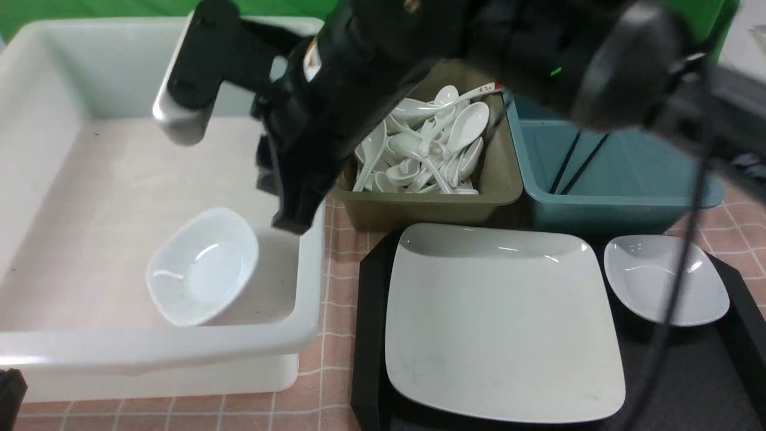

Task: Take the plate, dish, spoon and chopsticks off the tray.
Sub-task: Use the right arm to grab a small plate from the dinner plate, then use the right arm to put the small plate into the large storage box on the left, then use the left arm to grab a plate from the dinner plate

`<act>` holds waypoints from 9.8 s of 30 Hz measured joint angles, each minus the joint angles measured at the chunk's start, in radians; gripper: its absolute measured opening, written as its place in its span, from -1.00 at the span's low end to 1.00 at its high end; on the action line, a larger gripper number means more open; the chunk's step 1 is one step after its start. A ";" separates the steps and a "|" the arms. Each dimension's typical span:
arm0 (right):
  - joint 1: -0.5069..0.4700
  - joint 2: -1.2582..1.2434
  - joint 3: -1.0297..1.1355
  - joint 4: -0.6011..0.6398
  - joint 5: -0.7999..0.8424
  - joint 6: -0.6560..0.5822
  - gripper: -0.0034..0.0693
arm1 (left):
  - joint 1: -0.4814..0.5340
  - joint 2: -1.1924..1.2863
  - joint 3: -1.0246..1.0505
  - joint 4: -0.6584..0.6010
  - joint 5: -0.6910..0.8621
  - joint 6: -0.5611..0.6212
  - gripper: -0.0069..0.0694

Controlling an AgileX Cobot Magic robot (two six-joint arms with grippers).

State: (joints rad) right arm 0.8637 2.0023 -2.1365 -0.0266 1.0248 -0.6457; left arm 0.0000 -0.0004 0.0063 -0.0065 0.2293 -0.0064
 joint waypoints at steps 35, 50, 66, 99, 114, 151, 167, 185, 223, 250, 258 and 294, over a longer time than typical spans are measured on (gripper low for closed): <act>-0.731 -0.291 1.129 -0.111 -0.358 0.019 0.32 | 0.000 0.000 0.000 0.000 0.000 0.000 -0.81; -0.731 -0.267 1.129 -0.160 -0.519 -0.055 0.48 | 0.000 0.000 0.000 0.000 0.000 0.000 -0.81; -0.731 -0.173 1.129 -0.172 -0.619 -0.101 0.28 | 0.000 0.000 0.000 0.000 0.000 0.001 -0.81; -0.272 -0.582 0.719 0.240 -0.279 -0.047 -0.71 | 0.000 0.000 0.000 0.000 0.000 0.000 -0.81; 0.028 0.229 -0.115 0.359 -0.292 -0.297 -0.71 | 0.000 0.000 0.000 0.000 0.000 0.000 -0.81; 0.039 0.523 -0.291 0.179 -0.361 -0.182 -0.11 | 0.000 0.000 0.000 0.000 0.000 0.000 -0.81; 0.037 -0.032 -0.361 -0.115 0.109 0.285 -0.82 | 0.000 0.000 0.000 0.000 -0.011 0.000 -0.81; -0.555 -0.917 1.006 -0.154 0.065 0.559 -0.82 | 0.000 0.000 0.000 -0.451 -0.153 -0.238 -0.81; -1.117 -0.883 1.307 0.578 -0.010 0.111 -0.82 | -0.230 1.252 -1.183 -0.684 0.948 0.299 -0.81; -1.064 -0.982 1.307 0.561 -0.055 0.118 -0.81 | -0.840 1.807 -1.356 -0.129 0.726 -0.346 0.58; -1.060 -0.982 1.307 0.559 -0.061 0.118 -0.79 | -0.820 1.862 -1.361 -0.103 0.707 -0.371 0.60; -1.060 -0.982 1.307 0.543 -0.079 0.118 -0.69 | -0.815 1.970 -1.559 -0.225 0.959 -0.222 0.56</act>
State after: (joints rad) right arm -0.1961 1.0205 -0.8295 0.5159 0.9454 -0.5274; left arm -0.8145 1.9693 -1.5524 -0.2310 1.1887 -0.2286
